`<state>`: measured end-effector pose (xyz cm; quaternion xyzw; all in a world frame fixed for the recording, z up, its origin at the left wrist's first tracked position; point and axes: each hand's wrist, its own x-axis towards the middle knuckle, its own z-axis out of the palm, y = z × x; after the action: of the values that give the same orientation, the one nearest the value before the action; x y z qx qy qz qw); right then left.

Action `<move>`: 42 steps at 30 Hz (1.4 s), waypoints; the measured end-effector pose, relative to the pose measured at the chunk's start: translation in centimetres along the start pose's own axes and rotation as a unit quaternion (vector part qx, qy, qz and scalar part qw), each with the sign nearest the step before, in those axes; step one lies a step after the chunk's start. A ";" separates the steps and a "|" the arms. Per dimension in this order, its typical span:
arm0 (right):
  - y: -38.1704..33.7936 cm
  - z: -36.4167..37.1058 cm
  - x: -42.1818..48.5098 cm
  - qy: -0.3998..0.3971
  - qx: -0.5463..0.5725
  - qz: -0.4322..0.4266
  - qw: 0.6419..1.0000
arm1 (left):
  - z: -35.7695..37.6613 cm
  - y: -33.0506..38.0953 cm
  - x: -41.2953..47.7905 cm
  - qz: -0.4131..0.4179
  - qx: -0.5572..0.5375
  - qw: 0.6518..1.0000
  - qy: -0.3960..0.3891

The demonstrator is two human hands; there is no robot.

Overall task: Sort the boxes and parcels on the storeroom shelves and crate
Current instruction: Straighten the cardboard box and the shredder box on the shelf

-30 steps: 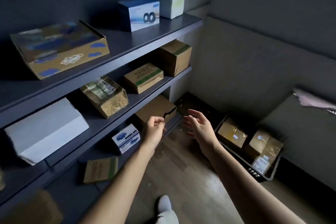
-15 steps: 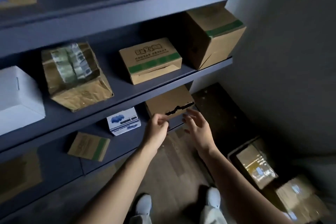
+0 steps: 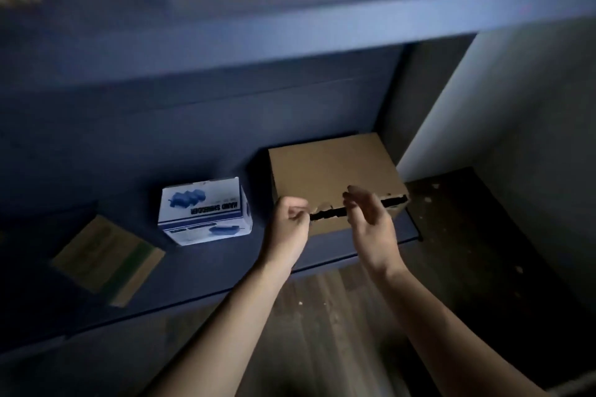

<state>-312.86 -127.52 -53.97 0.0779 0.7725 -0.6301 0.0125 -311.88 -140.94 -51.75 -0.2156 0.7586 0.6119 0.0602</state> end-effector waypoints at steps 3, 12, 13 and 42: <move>4.6 1.7 2.6 -0.002 -0.015 -0.042 0.999 | 0.4 -4.0 4.1 0.037 0.004 0.999 0.019; 11.7 5.3 8.2 0.004 -0.024 -0.140 0.990 | 1.8 -9.6 11.4 0.136 0.042 0.989 0.033; 12.2 5.4 8.5 0.004 -0.023 -0.144 0.989 | 2.1 -9.9 11.9 0.145 0.056 0.987 0.038; 16.6 -1.6 8.7 -0.092 -0.525 -0.270 0.802 | 0.7 -16.6 12.2 0.267 0.469 0.842 0.013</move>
<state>-319.10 -121.80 -70.80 -0.2108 0.9702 -0.1098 -0.0479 -316.34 -145.96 -71.29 0.0408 0.9839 0.1728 -0.0216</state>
